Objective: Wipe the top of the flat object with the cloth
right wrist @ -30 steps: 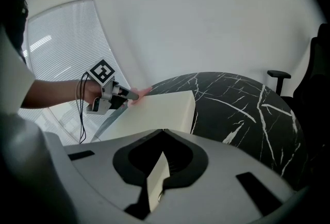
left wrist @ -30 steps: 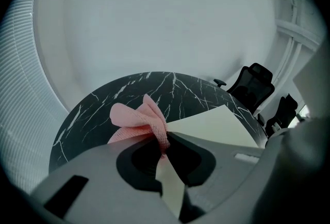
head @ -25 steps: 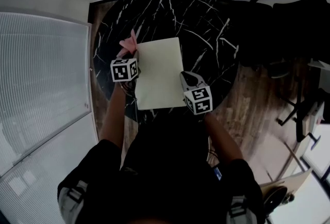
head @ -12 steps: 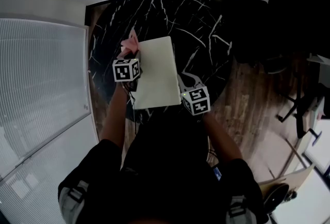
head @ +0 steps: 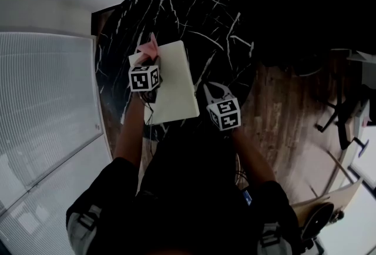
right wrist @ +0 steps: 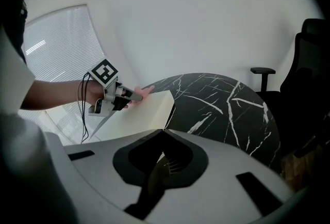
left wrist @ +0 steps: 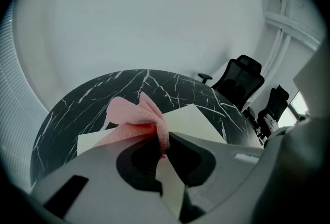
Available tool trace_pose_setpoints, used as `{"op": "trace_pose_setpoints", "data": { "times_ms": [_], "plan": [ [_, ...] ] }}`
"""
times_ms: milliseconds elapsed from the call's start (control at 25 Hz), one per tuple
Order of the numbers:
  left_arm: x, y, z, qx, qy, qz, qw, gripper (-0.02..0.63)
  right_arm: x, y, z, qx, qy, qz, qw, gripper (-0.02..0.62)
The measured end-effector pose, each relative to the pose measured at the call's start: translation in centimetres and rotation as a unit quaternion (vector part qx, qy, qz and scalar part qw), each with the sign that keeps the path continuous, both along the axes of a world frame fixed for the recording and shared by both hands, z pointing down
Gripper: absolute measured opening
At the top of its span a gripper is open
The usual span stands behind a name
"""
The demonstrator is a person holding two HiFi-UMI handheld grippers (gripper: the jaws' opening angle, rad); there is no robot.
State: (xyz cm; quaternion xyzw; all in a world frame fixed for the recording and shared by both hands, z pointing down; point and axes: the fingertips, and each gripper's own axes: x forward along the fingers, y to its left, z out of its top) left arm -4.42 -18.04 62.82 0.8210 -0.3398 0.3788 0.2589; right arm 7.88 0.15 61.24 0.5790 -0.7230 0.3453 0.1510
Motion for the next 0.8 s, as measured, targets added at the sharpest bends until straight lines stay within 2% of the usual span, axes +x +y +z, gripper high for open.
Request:
{"op": "trace_pose_setpoints", "data": {
  "times_ms": [800],
  "plan": [
    [7.5,2.8,-0.3,-0.001,0.003,0.038,0.9993,0.020,3.9,2.9,-0.4,0.006,-0.008,0.019,1.000,-0.005]
  ]
}}
